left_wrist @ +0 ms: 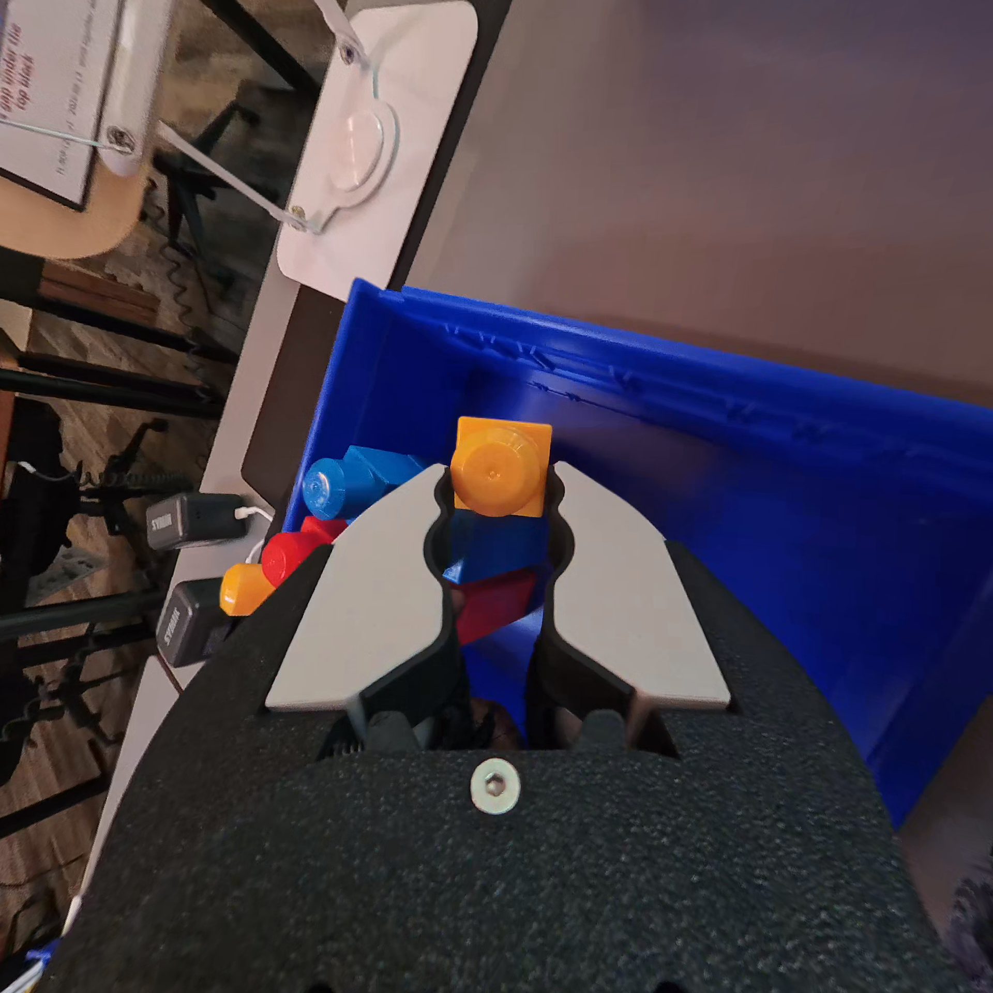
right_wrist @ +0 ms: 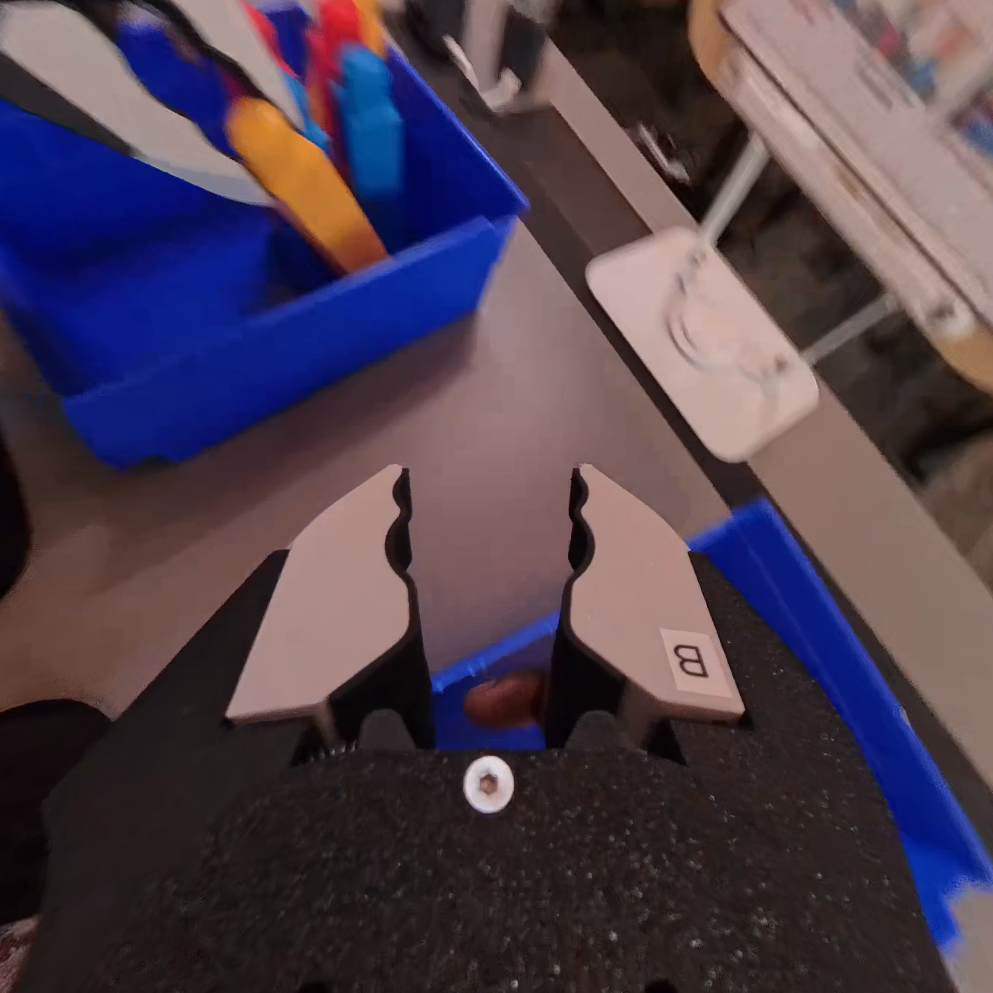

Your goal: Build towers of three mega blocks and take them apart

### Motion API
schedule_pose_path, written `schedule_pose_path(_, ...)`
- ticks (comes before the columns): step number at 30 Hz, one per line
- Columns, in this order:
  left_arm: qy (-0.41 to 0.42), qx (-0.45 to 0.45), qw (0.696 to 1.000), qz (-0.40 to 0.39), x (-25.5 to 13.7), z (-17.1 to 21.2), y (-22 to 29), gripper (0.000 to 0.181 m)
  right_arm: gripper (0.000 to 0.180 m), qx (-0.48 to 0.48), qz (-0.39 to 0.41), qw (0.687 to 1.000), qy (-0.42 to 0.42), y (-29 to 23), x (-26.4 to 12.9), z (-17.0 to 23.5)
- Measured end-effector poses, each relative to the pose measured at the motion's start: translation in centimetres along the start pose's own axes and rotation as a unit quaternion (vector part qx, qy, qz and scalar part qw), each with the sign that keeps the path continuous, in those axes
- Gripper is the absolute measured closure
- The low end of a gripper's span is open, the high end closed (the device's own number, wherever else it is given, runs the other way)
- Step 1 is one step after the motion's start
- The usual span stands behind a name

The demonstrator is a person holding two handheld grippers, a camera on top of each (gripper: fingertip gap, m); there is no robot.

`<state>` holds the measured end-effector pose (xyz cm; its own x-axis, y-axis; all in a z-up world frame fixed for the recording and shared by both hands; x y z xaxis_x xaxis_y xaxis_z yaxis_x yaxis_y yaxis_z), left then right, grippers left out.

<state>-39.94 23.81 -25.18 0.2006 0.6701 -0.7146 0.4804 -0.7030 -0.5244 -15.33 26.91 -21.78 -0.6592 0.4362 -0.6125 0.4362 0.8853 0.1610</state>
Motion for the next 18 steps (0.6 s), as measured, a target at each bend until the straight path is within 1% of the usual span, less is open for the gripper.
schedule_pose_path(2, 0.039, 0.004, 0.999, 0.002, -1.3, -0.6, 0.1, 0.148, 0.116, -0.059, -0.057, 0.995, 0.05, -2.8, 1.1, -2.2)
schedule_pose_path(5, 0.133, 0.022, 0.991, 0.012, -4.3, -2.3, 0.8, 0.148, 0.107, -0.138, -0.117, 0.974, 0.135, -6.3, 2.3, -4.7)
schedule_pose_path(8, 0.223, 0.041, 0.974, 0.027, -7.5, -3.8, 1.7, 0.148, 0.108, -0.171, -0.128, 0.956, 0.2, -8.0, 3.3, -6.0)
schedule_pose_path(11, 0.28, 0.065, 0.957, 0.045, -9.9, -4.7, 2.8, 0.149, 0.112, -0.195, -0.127, 0.939, 0.253, -9.3, 4.6, -6.7)
schedule_pose_path(13, 0.306, 0.077, 0.947, 0.061, -10.6, -5.2, 3.4, 0.149, 0.116, -0.209, -0.162, 0.922, 0.282, -11.0, 5.4, -6.9)
schedule_pose_path(14, 0.317, 0.08, 0.943, 0.063, -10.7, -5.4, 3.5, 0.149, 0.135, -0.21, -0.171, 0.915, 0.299, -11.5, 5.5, -7.0)
schedule_pose_path(16, 0.332, 0.081, 0.938, 0.06, -10.9, -5.5, 3.4, 0.149, 0.14, -0.202, -0.181, 0.912, 0.308, -11.5, 5.3, -7.1)
schedule_pose_path(18, 0.373, 0.055, 0.925, 0.039, -11.4, -5.9, 2.7, 0.148, 0.142, -0.172, -0.191, 0.912, 0.32, -10.8, 4.3, -7.4)
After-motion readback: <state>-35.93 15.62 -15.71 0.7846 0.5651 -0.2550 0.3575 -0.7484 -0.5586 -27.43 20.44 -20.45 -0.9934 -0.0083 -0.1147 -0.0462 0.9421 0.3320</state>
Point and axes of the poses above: each gripper's, where its closed fingertips meet, x out along the fingers, z out of its underside, y = z × x across the jaws, the point moved 6 cm from there along -x, back along the fingers, and after that the axes turned 3 degrees about x, right-handed, at the moved point
